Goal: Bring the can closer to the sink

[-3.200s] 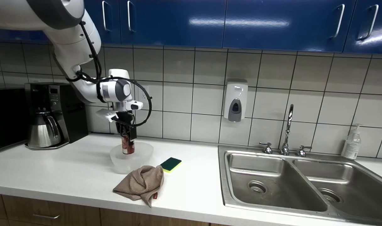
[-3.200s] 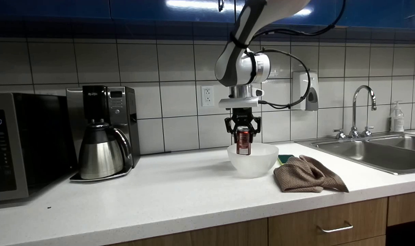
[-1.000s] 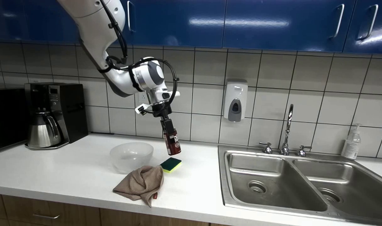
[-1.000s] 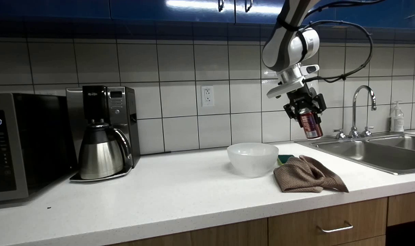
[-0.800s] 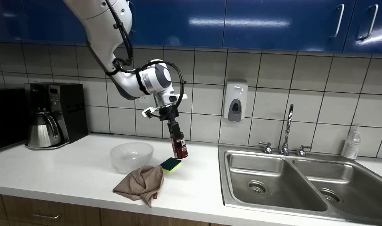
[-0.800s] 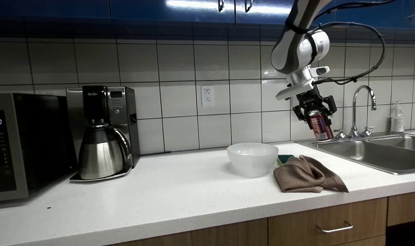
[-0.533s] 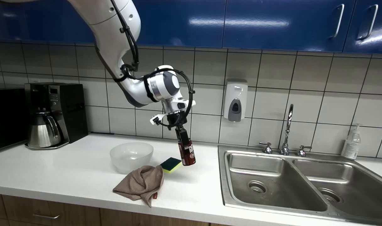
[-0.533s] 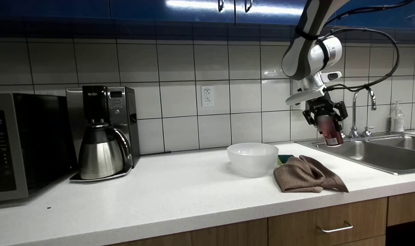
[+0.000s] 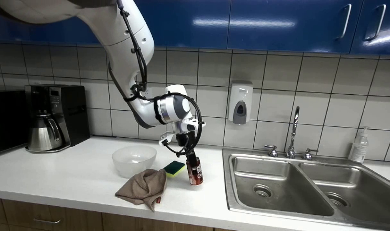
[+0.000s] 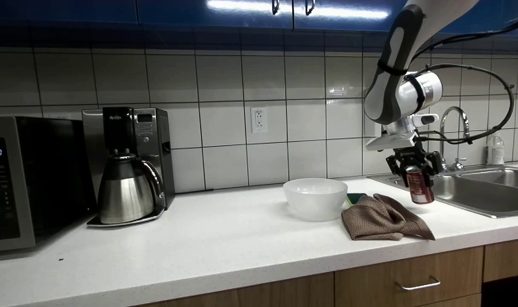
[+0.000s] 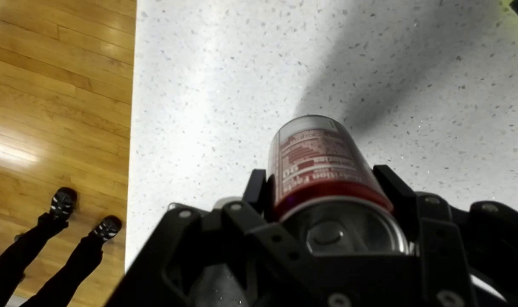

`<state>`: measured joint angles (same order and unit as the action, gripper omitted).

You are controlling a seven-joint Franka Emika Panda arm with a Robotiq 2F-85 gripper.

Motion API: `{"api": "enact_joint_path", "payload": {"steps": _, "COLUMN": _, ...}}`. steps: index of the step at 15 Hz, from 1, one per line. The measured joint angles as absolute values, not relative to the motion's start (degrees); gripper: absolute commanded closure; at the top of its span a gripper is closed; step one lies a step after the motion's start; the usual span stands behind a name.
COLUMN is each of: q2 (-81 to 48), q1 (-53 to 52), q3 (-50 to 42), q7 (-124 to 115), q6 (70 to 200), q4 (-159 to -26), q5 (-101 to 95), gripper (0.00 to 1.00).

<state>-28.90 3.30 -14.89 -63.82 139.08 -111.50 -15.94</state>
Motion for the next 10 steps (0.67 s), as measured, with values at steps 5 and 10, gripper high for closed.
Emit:
{"api": "enact_joint_path", "payload": {"steps": 5, "q2": -29.8, "q1": 3.3, "q3": -14.9, "q7": -63.8, "q6": 142.6, "q4": -111.7, "q5": -11.7, "gripper": 0.6}}
{"api": "enact_joint_path", "payload": {"steps": 10, "q2": -30.4, "q1": 3.1, "q3": -15.5, "q7": -63.9, "q6": 142.9, "q4": -111.7, "q5": -10.3, "gripper": 0.6}}
